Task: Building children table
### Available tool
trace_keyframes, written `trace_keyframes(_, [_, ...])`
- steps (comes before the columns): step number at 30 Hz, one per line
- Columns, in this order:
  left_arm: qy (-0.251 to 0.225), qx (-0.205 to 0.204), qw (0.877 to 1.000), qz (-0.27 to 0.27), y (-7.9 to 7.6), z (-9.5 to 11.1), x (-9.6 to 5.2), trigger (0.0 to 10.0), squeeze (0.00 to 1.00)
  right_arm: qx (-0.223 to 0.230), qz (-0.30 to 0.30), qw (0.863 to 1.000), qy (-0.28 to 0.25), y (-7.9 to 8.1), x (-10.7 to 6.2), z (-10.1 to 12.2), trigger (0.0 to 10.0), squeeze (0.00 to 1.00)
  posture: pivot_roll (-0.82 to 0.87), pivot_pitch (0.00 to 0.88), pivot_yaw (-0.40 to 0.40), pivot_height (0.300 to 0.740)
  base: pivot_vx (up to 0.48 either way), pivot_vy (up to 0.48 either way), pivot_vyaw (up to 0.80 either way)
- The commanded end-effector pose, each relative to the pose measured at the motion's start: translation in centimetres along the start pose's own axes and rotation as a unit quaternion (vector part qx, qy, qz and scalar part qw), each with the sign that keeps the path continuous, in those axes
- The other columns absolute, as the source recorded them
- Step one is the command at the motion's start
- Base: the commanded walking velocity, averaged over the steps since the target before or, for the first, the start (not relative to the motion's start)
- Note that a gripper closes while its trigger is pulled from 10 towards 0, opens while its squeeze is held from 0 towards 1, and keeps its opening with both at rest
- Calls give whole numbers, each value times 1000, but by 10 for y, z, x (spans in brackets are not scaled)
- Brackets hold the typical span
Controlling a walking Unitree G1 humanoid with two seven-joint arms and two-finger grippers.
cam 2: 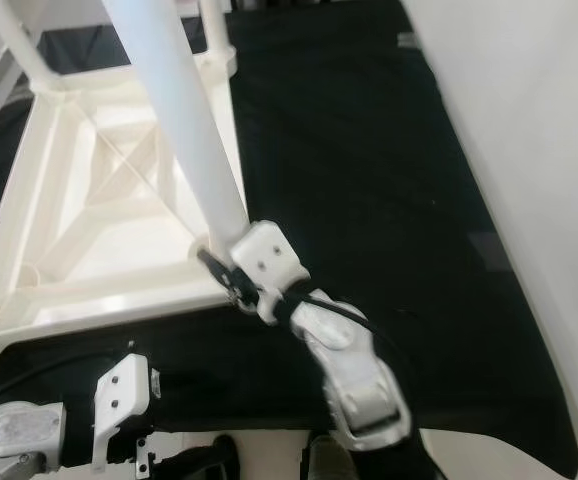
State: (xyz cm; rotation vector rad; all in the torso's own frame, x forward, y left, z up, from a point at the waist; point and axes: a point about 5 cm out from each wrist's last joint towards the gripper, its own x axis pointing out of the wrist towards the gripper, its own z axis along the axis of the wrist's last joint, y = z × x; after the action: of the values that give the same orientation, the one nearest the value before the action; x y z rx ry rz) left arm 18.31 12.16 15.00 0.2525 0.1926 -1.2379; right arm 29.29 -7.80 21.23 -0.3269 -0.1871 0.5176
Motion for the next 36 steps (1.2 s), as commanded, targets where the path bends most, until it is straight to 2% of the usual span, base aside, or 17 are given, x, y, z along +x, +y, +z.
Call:
trace_keyframes(1, [8, -12, 1000, 5, -1, -8, 1, 10000, 0, -25, -59, 993, 95, -7, -3, -30, 10000, 0, -41, 290, 40, 740, 0, 0, 0])
trace_keyframes(5, [3, -11, 1000, 12, 2, -8, 4, 10000, 0, -20, -82, 990, 114, 0, -8, -36, 10000, 0, -49, 283, 37, 740, 0, 0, 0])
trace_keyframes(8, [-1, -9, 1000, 17, 5, -9, 5, 10000, 0, -24, -94, 986, 133, -5, -13, -43, 10000, 0, -56, 274, 36, 740, 0, 0, 0])
trace_keyframes(9, [-2, -9, 1000, 18, 6, -9, 6, 10000, 0, -20, -103, 986, 132, -9, -14, -43, 10000, 647, -57, 272, 38, 740, 0, 0, 0])
trace_keyframes(12, [-3, -9, 1000, 19, 6, -9, 6, 10000, 0, -18, -109, 985, 132, -11, -14, -43, 10000, 647, -57, 271, 39, 740, 0, 0, 0])
trace_keyframes(13, [-5, -9, 1000, 23, 7, -9, 6, 10000, 0, 17, -107, 989, 99, -14, -12, -34, 10000, 1000, -57, 264, 38, 740, 0, 0, 0])
trace_keyframes(18, [-5, -8, 1000, 24, 7, -9, 7, 10000, 0, 32, -108, 990, 81, -15, -10, -30, 10000, 1000, -57, 264, 38, 740, 0, 0, 0])
trace_keyframes(21, [-11, -10, 999, 31, 10, -10, 10, 10000, 0, 71, 15, 995, -75, -24, 2, 17, 10000, 1000, -60, 251, 36, 740, 0, 0, 0])
trace_keyframes(23, [-11, -10, 999, 31, 10, -10, 10, 10000, 0, 71, 15, 995, -75, -24, 2, 17, 10000, 1000, -60, 251, 36, 740, 0, 0, 0])
trace_keyframes(24, [-12, -10, 999, 32, 11, -11, 11, 10000, 0, 63, 58, 992, -96, -25, 2, 24, 10000, 827, -57, 243, 31, 740, 0, 0, 0])
trace_keyframes(25, [-12, -10, 999, 32, 11, -11, 11, 10000, 0, 63, 58, 992, -96, -25, 2, 24, 10000, 827, -57, 243, 31, 740, 0, 0, 0])
trace_keyframes(26, [-13, -10, 999, 32, 11, -11, 12, 10000, 0, 47, 107, 988, -101, -30, 2, 26, 10000, 0, -58, 237, 25, 740, 0, 0, 0])
trace_keyframes(27, [-15, -10, 999, 33, 12, -11, 14, 10000, 0, 39, 163, 980, -103, -35, 2, 26, 10000, 0, -58, 232, 20, 740, 0, 0, 0])
trace_keyframes(29, [-15, -10, 999, 33, 12, -11, 14, 10000, 0, 39, 163, 980, -103, -35, 2, 26, 10000, 0, -58, 232, 20, 740, 0, 0, 0])
trace_keyframes(32, [-19, -8, 999, 37, 13, -12, 17, 10000, 0, 15, 256, 962, -94, -45, 4, 22, 10000, 0, -47, 218, 8, 740, 0, 0, 0])
trace_keyframes(35, [-21, -8, 999, 40, 14, -12, 19, 10000, 0, 0, 289, 953, -87, -48, 8, 20, 10000, 0, -45, 210, 1, 740, 0, 0, 0])
trace_keyframes(36, [-22, -7, 999, 43, 14, -12, 20, 10000, 0, -9, 306, 948, -83, -49, 10, 18, 4431, 0, -45, 210, 1, 740, 0, 0, 0])
